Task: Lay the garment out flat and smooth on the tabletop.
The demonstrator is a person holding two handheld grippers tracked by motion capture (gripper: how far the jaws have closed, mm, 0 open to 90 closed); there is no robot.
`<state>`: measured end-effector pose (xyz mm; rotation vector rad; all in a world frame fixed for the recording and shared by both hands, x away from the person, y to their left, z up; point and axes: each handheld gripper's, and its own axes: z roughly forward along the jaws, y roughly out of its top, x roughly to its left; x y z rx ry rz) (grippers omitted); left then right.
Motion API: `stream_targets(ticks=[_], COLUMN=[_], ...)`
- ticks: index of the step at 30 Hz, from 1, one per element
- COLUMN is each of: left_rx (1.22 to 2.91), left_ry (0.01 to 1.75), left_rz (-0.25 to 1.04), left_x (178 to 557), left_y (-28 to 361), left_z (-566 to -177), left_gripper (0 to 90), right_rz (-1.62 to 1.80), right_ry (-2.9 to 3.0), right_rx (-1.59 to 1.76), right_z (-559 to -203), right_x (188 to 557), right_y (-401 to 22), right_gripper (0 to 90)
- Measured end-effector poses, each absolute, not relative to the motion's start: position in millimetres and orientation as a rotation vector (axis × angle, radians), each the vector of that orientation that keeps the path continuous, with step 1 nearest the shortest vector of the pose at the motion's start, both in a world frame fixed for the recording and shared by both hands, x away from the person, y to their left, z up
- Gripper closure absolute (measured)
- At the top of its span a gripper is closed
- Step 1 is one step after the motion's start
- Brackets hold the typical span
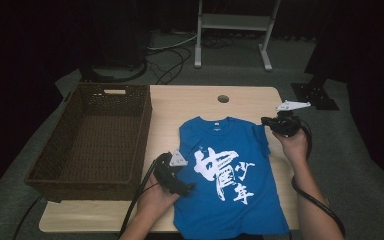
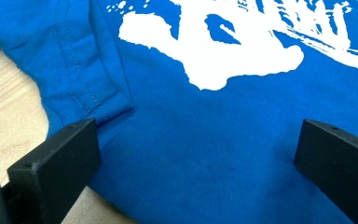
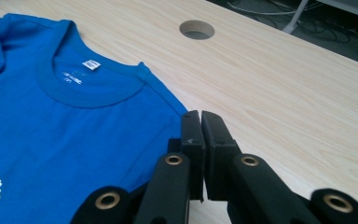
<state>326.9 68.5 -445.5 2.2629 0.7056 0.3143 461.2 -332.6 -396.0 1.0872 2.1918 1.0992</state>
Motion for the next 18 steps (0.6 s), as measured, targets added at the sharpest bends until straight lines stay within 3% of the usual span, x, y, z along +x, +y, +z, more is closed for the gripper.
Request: stream_targets(ticks=[18], left_rx=[2.264], left_ry=[0.705], left_rz=[0.315], left_x=[326.9], left_y=[68.6], left_z=[-445.4], left_gripper=[0.0], right_rz=[1.064], right_ry=[2.174], right_rx=[1.188], right_z=[-415.5], right_x=[461.3], right_y=[-358.4], right_gripper=[87.9])
